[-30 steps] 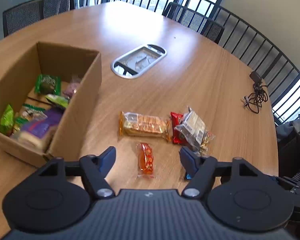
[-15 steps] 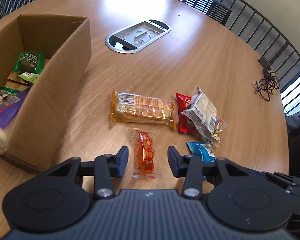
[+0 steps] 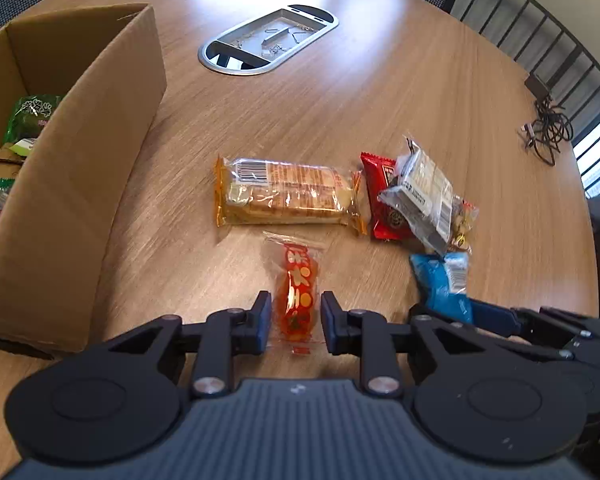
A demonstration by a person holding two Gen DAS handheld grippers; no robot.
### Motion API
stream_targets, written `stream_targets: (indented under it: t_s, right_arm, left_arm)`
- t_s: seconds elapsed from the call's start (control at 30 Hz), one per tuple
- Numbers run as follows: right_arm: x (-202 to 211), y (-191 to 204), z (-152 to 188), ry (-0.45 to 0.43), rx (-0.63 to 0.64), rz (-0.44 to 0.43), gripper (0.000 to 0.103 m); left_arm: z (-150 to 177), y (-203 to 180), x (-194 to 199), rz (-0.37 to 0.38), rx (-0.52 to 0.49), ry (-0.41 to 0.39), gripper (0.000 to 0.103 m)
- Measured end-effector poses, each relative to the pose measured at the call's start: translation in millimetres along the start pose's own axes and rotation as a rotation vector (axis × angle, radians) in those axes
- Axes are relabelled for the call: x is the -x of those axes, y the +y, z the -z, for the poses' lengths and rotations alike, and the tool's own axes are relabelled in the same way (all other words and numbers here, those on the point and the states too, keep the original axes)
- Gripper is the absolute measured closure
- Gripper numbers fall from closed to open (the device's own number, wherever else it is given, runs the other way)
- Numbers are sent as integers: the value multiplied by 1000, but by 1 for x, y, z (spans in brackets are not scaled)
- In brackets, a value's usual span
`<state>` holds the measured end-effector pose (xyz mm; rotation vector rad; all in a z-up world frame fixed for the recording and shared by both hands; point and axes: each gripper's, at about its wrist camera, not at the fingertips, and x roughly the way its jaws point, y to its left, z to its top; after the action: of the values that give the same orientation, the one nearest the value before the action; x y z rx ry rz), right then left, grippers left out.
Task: Organize snacks
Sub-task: 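Close the left tool on the orange candy packet while the right tool grasps the blue packet, then carry the orange candy to the box with the left tool while the right tool carries the blue packet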
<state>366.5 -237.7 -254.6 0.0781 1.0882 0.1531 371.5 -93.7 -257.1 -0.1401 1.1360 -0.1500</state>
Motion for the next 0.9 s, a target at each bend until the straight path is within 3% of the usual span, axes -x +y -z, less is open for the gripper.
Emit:
stream_targets:
  t_s: [0.27,0.9]
  right_arm:
    - [10,-3,2,-3,-24,-10,71]
    - [65,15,1,-114,-57,-39,73]
  left_arm:
    - [1,-1,2,2,-17,0,85]
    - [2,9,69,45,-28,-112,86]
